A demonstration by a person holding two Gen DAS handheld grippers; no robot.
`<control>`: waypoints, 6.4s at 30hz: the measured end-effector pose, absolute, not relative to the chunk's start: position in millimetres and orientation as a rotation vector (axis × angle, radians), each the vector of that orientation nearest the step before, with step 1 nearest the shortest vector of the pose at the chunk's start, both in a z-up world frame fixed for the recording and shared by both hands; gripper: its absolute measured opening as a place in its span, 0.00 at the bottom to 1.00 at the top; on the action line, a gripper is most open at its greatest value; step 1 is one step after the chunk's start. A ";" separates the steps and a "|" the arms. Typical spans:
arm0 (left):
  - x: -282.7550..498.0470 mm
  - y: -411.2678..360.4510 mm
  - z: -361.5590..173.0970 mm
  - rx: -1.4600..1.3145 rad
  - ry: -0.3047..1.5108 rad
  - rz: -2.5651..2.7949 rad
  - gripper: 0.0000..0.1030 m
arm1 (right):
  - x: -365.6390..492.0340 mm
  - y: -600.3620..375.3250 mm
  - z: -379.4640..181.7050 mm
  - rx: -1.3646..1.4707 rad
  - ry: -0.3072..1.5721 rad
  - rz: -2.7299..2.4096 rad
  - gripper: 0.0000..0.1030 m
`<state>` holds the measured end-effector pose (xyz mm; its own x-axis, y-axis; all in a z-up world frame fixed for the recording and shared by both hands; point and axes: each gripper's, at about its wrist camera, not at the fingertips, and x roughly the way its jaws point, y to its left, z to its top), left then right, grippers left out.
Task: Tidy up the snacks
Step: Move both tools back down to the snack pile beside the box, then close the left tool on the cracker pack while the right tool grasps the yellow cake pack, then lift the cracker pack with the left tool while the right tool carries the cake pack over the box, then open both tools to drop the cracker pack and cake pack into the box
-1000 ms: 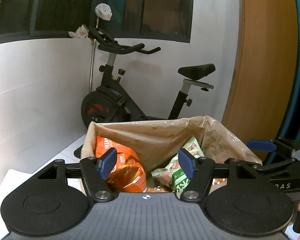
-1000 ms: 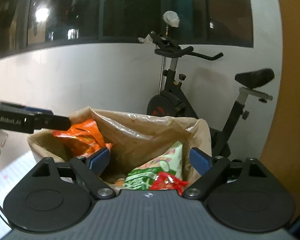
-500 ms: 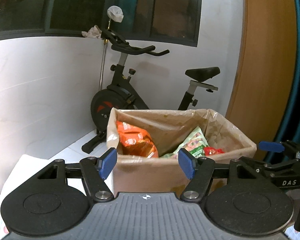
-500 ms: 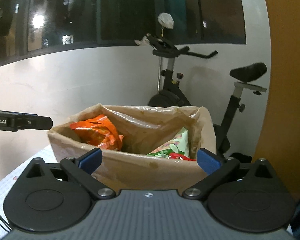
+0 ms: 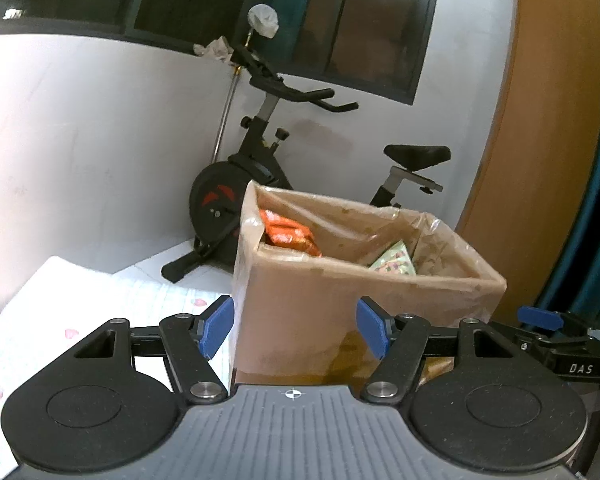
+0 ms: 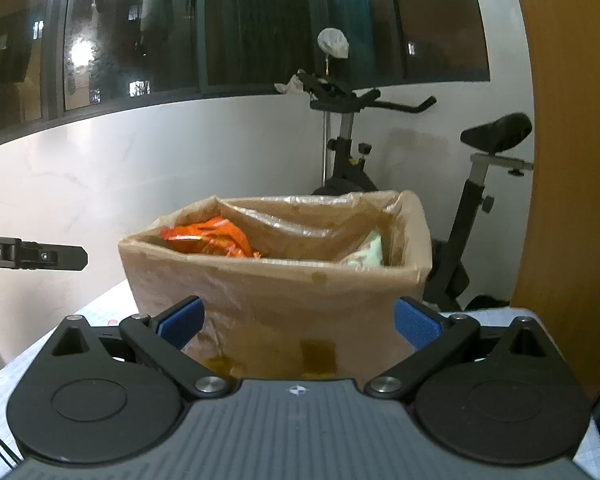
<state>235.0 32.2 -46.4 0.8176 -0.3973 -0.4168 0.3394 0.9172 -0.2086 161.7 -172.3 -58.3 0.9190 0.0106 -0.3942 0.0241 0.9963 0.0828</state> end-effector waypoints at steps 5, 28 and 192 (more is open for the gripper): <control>228.5 36.2 -62.4 -0.116 0.504 -0.365 0.68 | 155.0 -172.4 -69.3 0.119 0.427 0.006 1.00; 188.7 42.7 -125.0 -0.082 0.644 -0.251 0.68 | 123.3 -177.8 -168.5 0.009 0.633 -0.021 0.85; 329.1 -72.2 -17.2 -0.021 0.504 -0.483 0.48 | 255.9 -177.1 -55.8 -0.030 0.396 0.023 0.34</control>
<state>329.1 -72.2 -17.2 0.7661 -0.4498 -0.4591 0.4395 0.8878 -0.1365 255.9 -177.1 -55.8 0.9224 0.0164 -0.3858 -0.0282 0.9993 -0.0249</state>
